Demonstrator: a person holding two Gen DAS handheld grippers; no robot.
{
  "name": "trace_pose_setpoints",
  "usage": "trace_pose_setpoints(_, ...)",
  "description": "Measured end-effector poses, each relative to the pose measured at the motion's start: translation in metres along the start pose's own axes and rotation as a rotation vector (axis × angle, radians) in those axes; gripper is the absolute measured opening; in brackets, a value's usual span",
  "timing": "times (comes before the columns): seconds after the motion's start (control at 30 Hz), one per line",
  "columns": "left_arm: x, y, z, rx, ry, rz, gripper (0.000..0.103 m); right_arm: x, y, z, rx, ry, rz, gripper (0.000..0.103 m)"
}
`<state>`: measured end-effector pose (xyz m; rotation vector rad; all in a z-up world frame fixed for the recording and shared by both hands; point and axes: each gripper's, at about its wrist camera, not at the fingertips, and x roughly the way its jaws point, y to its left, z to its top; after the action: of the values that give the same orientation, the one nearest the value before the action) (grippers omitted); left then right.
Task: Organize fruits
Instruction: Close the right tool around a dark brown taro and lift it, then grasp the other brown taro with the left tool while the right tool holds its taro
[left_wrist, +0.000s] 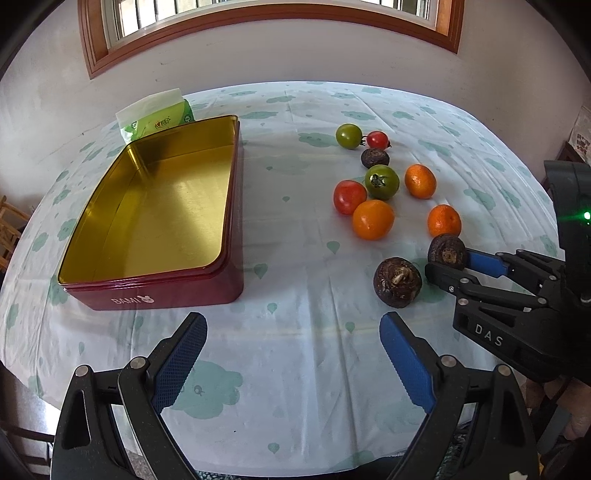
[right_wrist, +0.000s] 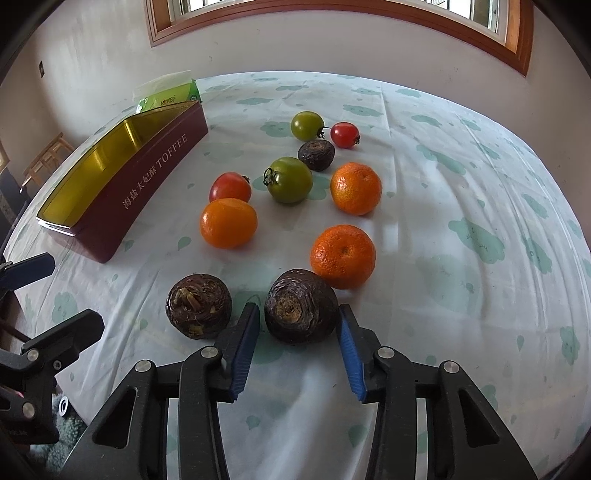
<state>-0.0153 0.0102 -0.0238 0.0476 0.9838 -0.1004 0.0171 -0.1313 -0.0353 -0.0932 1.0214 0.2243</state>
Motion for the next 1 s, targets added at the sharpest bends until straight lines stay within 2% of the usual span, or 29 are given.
trace_pose_setpoints(0.3, 0.003, -0.012, 0.001, 0.037, 0.006, -0.023, 0.089, -0.003, -0.006, -0.003, 0.017, -0.004, 0.023, 0.040)
trace_pose_setpoints(0.5, 0.006, -0.020, 0.003, 0.054, 0.013, -0.041, 0.087, -0.014, -0.019, -0.005, 0.046, -0.028, 0.006, 0.040)
trace_pose_setpoints(0.8, 0.011, -0.029, 0.008, 0.071, 0.013, -0.057, 0.082, -0.029, -0.057, 0.006, 0.099, -0.073, -0.068, 0.040)
trace_pose_setpoints(1.0, 0.016, -0.034, 0.011, 0.071, 0.024, -0.077, 0.079, -0.023, -0.090, 0.019, 0.134, -0.103, -0.119, 0.040)
